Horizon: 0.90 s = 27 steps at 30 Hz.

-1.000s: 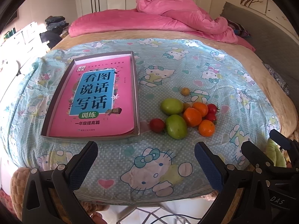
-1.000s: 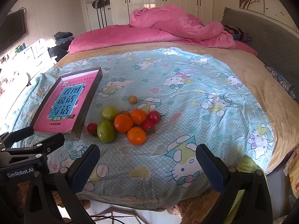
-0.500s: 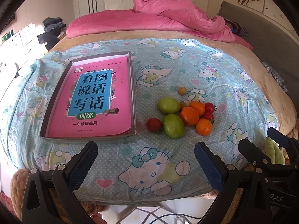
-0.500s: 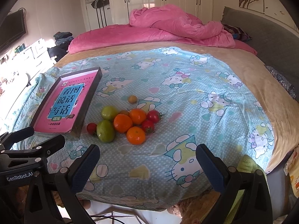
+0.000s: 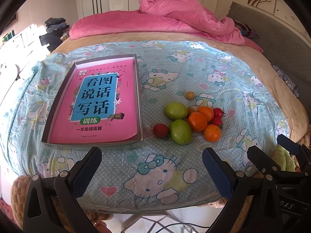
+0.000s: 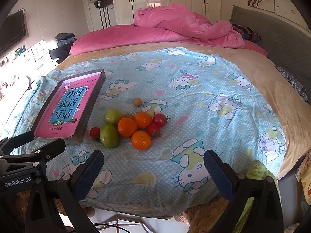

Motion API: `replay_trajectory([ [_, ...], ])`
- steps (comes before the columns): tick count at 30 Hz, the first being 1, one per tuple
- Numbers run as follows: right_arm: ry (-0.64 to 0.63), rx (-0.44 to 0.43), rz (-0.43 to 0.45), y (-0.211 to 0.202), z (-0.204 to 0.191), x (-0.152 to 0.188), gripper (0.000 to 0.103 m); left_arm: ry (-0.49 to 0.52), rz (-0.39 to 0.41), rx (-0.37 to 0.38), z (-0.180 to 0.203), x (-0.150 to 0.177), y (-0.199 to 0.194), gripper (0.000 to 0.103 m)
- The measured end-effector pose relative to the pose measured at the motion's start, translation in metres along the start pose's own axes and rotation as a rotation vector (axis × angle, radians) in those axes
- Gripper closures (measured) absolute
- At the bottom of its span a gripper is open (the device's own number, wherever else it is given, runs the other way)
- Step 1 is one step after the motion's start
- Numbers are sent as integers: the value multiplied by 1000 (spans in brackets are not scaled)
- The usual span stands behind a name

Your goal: Organize fruits

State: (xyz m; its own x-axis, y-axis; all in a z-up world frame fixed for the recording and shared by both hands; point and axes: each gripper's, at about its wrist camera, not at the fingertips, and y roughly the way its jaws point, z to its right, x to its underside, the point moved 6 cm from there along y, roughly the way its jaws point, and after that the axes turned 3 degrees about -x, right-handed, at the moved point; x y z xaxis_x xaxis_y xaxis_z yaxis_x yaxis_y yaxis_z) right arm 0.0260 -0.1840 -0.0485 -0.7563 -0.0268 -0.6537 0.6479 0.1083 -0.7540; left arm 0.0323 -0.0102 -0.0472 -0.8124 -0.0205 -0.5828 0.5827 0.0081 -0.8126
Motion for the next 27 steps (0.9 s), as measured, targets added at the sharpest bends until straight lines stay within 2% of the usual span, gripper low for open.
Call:
replay_trajectory([
  [8,11,-12,-25,7,4,2,0,-2,-9,11,0,-2,2,0],
  [16,13,-32,-56,25,5,1,0,29,-26,64,3,-29,19,0],
  [25,23,-104,-85,49,1,2,0,95,-135,117,29,-57,64,1],
  [27,29,-116,-96,53,2,3,0,104,-152,127,33,-63,73,6],
])
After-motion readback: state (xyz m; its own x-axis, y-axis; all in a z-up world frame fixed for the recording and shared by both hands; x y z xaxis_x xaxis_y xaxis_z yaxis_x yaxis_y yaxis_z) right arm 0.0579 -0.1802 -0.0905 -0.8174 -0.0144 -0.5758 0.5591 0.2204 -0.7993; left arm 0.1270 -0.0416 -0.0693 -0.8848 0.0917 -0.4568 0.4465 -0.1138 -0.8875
